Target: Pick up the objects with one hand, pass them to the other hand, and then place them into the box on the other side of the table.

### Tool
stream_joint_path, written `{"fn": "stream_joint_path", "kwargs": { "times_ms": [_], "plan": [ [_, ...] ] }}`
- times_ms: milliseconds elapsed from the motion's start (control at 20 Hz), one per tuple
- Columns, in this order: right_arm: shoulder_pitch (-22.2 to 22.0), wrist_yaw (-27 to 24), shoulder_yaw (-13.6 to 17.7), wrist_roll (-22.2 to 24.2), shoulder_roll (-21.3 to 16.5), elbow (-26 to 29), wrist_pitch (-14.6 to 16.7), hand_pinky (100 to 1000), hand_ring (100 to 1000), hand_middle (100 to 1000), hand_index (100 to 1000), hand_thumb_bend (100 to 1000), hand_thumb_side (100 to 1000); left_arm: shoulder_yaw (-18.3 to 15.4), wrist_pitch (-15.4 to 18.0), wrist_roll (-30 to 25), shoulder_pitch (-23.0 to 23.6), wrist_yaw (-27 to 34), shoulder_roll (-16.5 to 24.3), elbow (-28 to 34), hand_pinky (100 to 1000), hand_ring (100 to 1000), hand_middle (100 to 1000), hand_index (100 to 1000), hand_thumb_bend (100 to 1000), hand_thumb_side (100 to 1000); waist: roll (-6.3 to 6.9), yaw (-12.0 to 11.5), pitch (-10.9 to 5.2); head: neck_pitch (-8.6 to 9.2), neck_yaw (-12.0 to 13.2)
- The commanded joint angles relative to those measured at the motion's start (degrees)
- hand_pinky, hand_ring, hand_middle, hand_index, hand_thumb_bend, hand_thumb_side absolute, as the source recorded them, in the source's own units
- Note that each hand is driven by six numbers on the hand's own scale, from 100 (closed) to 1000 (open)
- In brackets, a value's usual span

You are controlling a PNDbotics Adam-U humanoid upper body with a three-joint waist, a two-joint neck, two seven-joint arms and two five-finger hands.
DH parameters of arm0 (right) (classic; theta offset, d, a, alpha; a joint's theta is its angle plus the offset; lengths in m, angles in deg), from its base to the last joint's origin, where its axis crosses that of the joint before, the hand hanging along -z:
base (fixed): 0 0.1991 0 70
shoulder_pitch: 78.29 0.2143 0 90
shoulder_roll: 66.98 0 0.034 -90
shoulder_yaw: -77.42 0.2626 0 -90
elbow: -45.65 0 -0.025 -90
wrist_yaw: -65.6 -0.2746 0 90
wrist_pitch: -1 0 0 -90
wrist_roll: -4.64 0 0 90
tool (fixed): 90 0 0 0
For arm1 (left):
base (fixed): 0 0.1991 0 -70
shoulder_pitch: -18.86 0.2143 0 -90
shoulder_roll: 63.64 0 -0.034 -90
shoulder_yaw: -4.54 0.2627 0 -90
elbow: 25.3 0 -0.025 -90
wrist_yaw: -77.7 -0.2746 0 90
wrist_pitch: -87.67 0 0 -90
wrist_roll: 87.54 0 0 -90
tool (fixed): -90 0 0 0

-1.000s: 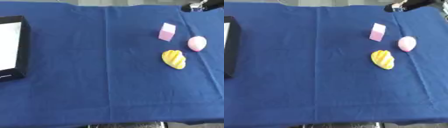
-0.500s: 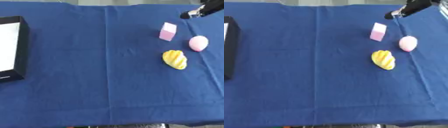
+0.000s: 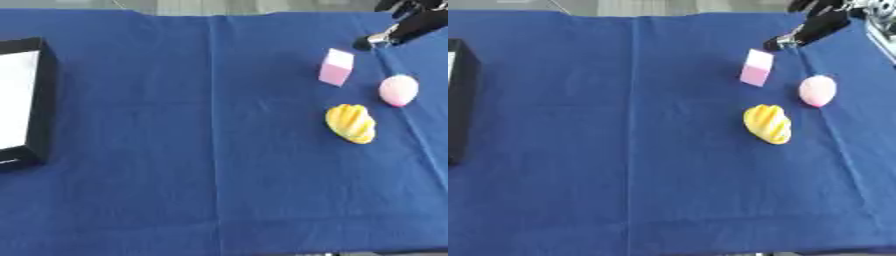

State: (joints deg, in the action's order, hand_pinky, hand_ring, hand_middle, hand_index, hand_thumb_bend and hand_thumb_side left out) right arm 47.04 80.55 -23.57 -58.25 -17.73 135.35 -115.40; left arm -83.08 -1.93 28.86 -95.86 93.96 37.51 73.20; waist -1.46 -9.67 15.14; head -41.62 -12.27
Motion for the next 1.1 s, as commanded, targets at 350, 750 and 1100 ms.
{"fn": "stream_joint_path", "kwargs": {
  "times_ms": [350, 750, 1100],
  "plan": [
    [0.99, 0.55, 0.01, 1.33, -0.88, -1.06, 1.4, 866, 866, 862, 852, 636, 405, -0.17, -0.17, 0.05, -1.01, -0.04, 1.09, 1.29, 626, 586, 607, 768, 100, 753, 0.25, -0.5, -0.28, 0.87, -0.18],
    [1.27, 0.18, -0.31, 2.69, -0.46, -1.7, 2.63, 865, 866, 860, 850, 609, 378, -0.16, -0.38, 0.14, -1.12, -0.02, 0.93, 1.34, 625, 585, 606, 767, 100, 758, 0.34, -0.79, 0.49, 0.84, 0.06],
    [1.66, 0.92, -0.41, 3.54, -0.13, -3.04, 3.23, 870, 868, 861, 857, 595, 371, -0.27, -0.43, 0.36, -1.19, -0.06, 0.88, 1.55, 626, 584, 605, 767, 100, 760, 0.39, -1.03, 1.27, 1.03, 0.0]
  ]
}}
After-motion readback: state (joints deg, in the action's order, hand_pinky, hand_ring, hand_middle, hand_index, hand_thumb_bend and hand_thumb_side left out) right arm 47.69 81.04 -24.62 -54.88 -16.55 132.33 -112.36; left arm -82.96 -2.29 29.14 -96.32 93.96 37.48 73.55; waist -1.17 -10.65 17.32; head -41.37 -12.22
